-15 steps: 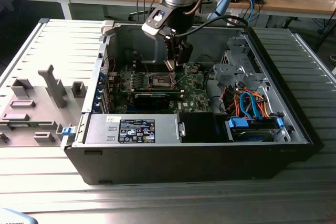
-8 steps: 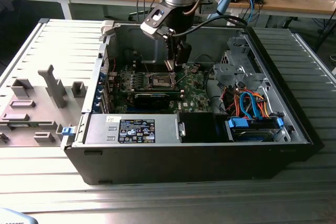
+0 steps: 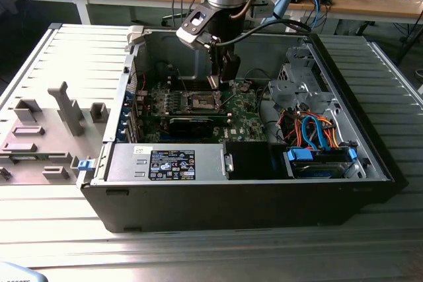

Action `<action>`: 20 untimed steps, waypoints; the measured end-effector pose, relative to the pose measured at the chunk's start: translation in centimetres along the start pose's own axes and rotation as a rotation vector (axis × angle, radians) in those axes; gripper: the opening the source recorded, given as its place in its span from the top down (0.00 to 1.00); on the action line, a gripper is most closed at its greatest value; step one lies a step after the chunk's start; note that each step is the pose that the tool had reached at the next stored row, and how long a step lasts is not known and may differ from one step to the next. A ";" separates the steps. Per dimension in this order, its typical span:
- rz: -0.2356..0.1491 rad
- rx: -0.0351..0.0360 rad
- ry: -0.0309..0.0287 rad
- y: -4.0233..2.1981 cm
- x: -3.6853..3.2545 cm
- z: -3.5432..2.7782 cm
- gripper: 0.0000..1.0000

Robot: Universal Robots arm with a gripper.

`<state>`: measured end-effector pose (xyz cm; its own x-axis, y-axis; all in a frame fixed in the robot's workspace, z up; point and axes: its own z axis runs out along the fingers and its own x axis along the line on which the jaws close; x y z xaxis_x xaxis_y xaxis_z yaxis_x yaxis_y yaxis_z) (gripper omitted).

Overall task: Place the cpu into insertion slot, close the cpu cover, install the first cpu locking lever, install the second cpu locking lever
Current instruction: 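Place the cpu into insertion slot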

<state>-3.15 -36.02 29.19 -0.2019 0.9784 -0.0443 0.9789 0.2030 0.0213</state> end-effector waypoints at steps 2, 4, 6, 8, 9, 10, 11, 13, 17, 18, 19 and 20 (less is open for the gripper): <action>0.003 0.0001 -0.0001 0.00 0.00 0.00 0.45; 0.008 0.0003 -0.0001 0.00 0.00 0.00 0.45; 0.011 0.0005 -0.0002 0.00 0.00 0.00 0.45; 0.014 0.0006 -0.0003 0.00 0.00 0.00 0.45; 0.015 0.0007 -0.0003 0.00 0.00 0.00 0.45; 0.017 0.0007 -0.0003 0.00 0.00 0.00 0.45; 0.020 0.0008 -0.0004 0.00 0.00 0.00 0.45; 0.023 0.0010 -0.0005 0.00 0.00 0.01 0.45; 0.030 0.0013 -0.0006 0.00 0.00 0.01 0.45; 0.032 0.0014 -0.0007 0.00 0.00 0.01 0.45; 0.034 0.0015 -0.0007 0.00 0.00 0.01 0.45; 0.035 0.0015 -0.0008 0.00 0.00 0.01 0.45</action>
<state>-3.15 -36.02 29.18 -0.1673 0.9849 -0.0443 0.9855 0.1683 0.0213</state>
